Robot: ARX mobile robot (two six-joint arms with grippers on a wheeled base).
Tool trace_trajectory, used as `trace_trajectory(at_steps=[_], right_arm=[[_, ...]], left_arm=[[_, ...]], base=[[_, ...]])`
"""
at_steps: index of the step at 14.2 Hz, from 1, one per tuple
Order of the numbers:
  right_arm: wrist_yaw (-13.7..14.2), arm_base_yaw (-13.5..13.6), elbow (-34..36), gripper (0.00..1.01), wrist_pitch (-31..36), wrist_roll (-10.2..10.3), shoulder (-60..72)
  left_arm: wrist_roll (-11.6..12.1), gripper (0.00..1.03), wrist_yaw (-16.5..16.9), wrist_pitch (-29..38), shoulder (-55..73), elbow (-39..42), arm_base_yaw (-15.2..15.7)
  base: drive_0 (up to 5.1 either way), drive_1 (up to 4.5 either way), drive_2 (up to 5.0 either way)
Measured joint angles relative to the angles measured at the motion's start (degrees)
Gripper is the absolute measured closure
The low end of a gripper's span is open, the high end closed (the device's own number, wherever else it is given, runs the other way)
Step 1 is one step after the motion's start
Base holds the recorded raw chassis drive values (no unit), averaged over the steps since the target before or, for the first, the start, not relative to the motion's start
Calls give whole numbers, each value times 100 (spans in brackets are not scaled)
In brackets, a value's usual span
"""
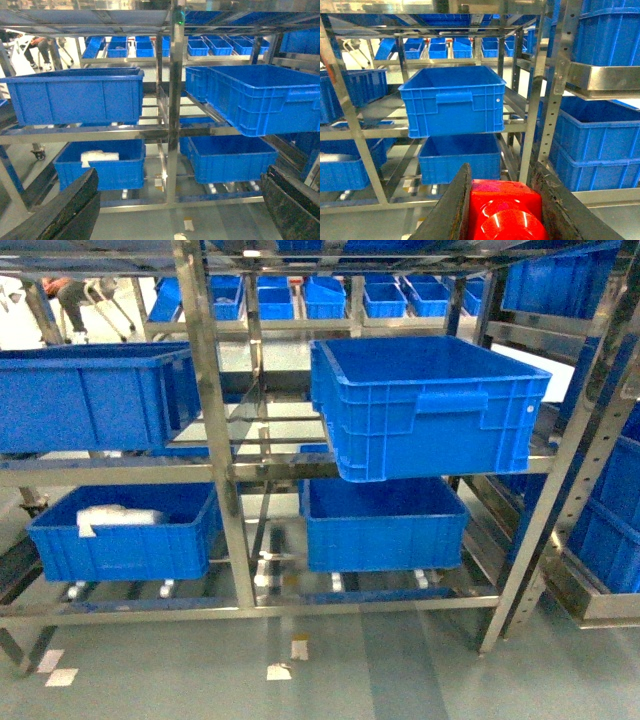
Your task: Pick red block from blue box to shelf
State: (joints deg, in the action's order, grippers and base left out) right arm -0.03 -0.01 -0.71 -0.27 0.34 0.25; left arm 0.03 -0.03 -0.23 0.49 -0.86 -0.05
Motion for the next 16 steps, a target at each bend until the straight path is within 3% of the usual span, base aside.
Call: trace_trajectory(at_steps=[16], right_arm=[[0,0,0,72,4,0,0]], left_arm=[[-2,5,-2,4,0,0,9]], base=[[23,449,-402]])
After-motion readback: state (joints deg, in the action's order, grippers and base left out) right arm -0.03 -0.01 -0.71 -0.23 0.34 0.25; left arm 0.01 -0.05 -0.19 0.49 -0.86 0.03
